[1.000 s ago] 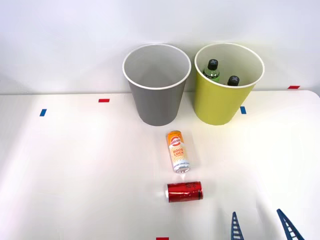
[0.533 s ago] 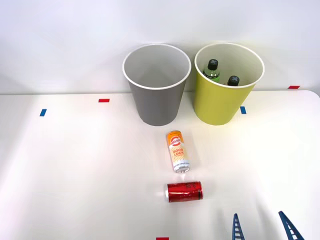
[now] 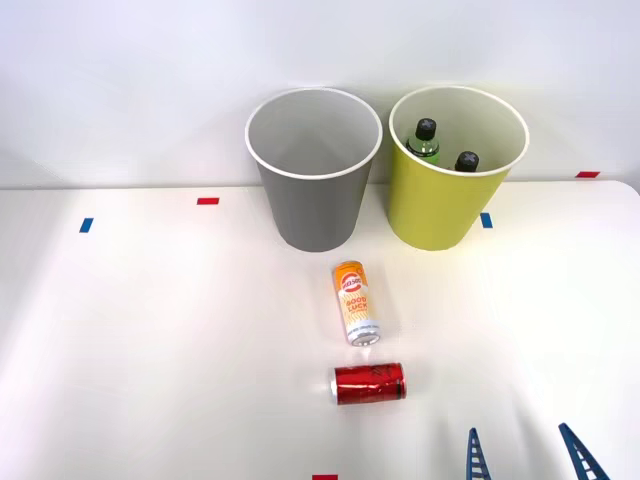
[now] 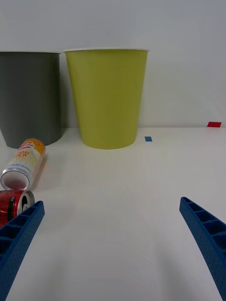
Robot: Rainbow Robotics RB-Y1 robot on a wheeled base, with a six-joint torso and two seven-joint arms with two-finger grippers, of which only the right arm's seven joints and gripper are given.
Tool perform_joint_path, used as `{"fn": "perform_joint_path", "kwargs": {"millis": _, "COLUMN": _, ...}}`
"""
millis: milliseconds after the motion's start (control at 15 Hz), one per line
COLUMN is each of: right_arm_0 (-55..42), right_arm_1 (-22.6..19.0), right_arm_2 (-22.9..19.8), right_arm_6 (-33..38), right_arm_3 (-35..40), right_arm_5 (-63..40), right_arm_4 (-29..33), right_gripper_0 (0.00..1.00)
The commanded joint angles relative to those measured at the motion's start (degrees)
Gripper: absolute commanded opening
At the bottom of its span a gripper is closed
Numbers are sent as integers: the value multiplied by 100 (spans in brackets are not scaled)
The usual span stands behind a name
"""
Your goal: Put cans in the gray bin, plastic bottles in the light green bin
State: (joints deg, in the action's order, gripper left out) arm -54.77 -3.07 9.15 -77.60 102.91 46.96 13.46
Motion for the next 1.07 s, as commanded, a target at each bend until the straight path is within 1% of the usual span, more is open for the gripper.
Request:
{"fn": "perform_joint_path", "kwargs": {"millis": 67, "right_arm_0": 1, "right_arm_1": 0, "right_arm_2": -1, "right_arm_6": -1, "right_arm_3": 1, "right_arm_5": -3, "right_arm_4": -1, "right_gripper_0": 100}}
{"fn": "perform_joint_path", "kwargs": {"millis": 1067, "right_arm_0": 1, "right_arm_1": 0, "right_arm_2": -1, "right_arm_6": -1, "right_arm_3": 1, "right_arm_5": -3, "right_arm_4": -1, "right_gripper_0": 100}}
